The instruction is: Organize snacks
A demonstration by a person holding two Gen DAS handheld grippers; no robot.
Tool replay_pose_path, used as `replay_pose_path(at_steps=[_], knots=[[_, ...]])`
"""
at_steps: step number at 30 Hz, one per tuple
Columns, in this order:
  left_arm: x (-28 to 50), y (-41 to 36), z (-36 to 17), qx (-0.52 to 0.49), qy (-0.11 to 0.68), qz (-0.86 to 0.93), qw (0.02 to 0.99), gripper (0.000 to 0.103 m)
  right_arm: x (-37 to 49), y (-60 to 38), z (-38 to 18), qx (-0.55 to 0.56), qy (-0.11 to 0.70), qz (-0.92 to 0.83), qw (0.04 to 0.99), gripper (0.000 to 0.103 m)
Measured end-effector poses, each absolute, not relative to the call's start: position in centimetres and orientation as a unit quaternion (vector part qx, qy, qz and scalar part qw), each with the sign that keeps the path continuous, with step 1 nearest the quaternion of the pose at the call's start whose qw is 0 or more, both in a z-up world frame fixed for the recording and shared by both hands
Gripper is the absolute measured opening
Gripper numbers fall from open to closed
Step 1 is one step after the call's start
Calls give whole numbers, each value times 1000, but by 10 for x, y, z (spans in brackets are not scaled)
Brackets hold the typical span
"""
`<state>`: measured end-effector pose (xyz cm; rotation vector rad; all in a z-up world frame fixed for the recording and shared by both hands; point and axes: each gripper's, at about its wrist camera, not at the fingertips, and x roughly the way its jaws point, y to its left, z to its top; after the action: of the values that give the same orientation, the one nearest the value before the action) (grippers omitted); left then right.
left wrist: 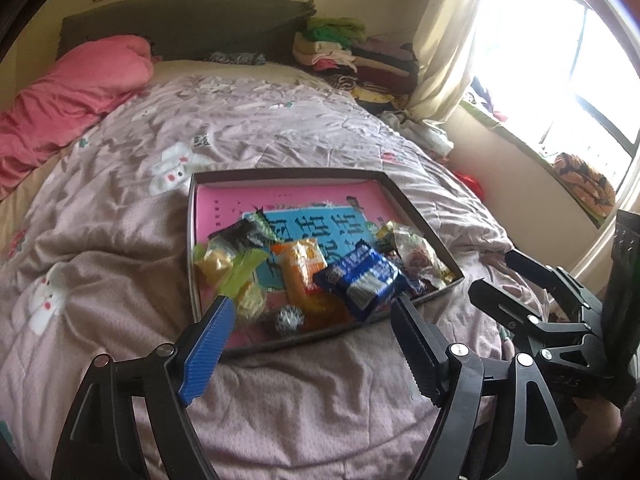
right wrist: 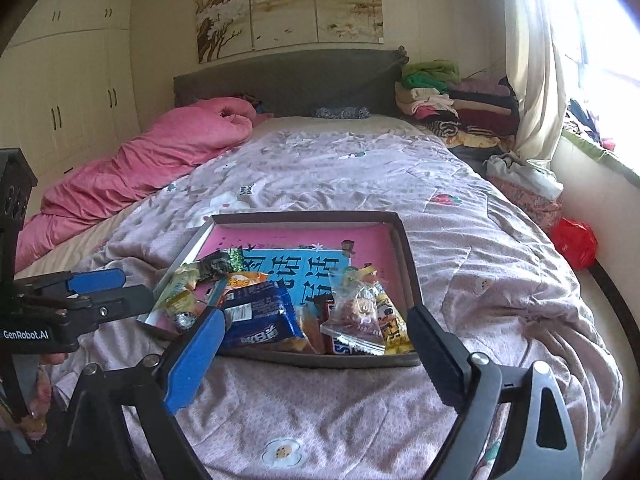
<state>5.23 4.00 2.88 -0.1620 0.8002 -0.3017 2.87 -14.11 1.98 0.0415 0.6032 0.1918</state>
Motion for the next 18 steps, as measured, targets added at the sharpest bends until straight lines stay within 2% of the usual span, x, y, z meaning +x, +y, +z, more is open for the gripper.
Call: replay_pose_path(at_steps=[8,18], knots=[[22,30,17,-81,427,-124,892,81,10,-140,21,22,316,91,944,96],[0,25,14,-73,432,-107,892,81,-14,-134,2,13,351,74,933,99]])
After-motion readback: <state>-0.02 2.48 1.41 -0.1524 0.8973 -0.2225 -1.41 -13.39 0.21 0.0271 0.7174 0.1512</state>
